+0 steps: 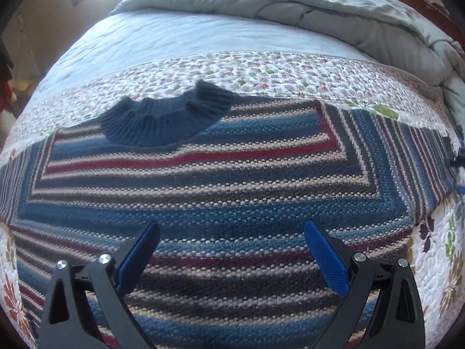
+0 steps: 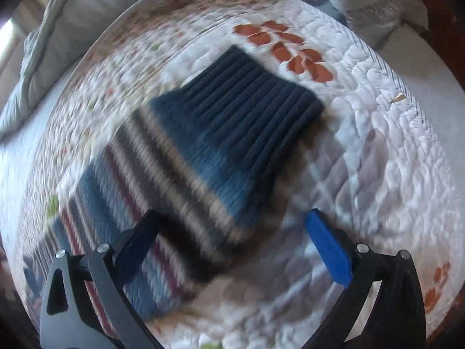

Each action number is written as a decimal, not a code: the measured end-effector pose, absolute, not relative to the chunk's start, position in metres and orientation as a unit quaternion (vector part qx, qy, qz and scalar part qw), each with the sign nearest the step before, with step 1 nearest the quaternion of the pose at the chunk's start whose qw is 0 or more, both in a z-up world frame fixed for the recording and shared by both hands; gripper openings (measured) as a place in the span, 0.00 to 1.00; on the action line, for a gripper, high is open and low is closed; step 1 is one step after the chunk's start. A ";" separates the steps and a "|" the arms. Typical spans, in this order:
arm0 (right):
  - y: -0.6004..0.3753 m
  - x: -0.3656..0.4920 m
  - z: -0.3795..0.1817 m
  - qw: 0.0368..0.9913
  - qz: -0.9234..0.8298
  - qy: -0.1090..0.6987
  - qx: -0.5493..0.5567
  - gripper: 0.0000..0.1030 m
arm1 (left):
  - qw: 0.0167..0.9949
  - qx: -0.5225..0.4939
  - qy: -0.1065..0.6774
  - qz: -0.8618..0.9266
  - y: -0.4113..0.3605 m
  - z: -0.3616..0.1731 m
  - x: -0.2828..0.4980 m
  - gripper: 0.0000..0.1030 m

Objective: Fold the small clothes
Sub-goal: 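Grasp the ribbed cuff of one sleeve with the right gripper, then fold the sleeve across the sweater body with the right gripper while the left gripper grasps the other cuff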

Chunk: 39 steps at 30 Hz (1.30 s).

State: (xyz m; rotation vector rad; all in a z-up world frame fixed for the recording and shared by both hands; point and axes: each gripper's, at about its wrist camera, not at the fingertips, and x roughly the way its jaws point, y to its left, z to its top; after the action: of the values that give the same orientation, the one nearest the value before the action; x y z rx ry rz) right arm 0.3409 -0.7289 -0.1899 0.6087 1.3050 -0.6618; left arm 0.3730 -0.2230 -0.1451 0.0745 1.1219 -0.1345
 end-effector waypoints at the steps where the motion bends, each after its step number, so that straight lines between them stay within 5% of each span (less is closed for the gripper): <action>1: -0.733 0.342 -0.189 0.708 -0.303 0.576 0.273 0.86 | 0.844 0.039 0.531 -0.062 -0.224 -0.147 0.375 0.97; 3: -0.737 0.343 -0.183 0.725 -0.304 0.556 0.271 0.41 | 0.845 0.046 0.530 -0.054 -0.219 -0.150 0.375 0.97; 5: -0.740 0.342 -0.177 0.733 -0.289 0.543 0.292 0.11 | 0.846 0.046 0.529 -0.048 -0.211 -0.151 0.374 0.97; 12: -0.661 0.357 -0.104 0.817 -0.209 0.492 0.215 0.11 | 0.847 0.036 0.530 -0.019 -0.155 -0.140 0.358 0.97; 18: -0.477 0.389 -0.056 0.867 -0.044 0.491 0.076 0.11 | 0.849 0.025 0.528 0.011 -0.100 -0.124 0.337 0.97; 23: -0.324 0.403 -0.084 0.857 0.061 0.512 0.020 0.11 | 0.847 0.005 0.530 0.037 -0.053 -0.114 0.321 0.97; 27: -0.245 0.395 -0.133 0.810 0.129 0.572 0.002 0.27 | 0.845 -0.005 0.532 0.057 -0.024 -0.112 0.315 0.97; 30: -0.236 0.374 -0.140 0.787 0.162 0.595 0.035 0.36 | 0.842 -0.016 0.536 0.058 -0.013 -0.115 0.315 0.97; 39: -0.318 0.328 -0.134 0.775 0.115 0.616 0.076 0.39 | 0.809 -0.099 0.575 -0.071 -0.068 -0.127 0.347 0.96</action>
State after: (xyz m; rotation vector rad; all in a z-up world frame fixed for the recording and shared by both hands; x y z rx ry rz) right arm 0.3281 -0.3182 -0.1336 0.1650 1.3345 0.2483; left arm 0.3466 -0.0680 -0.1275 -0.2117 1.2303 -0.1520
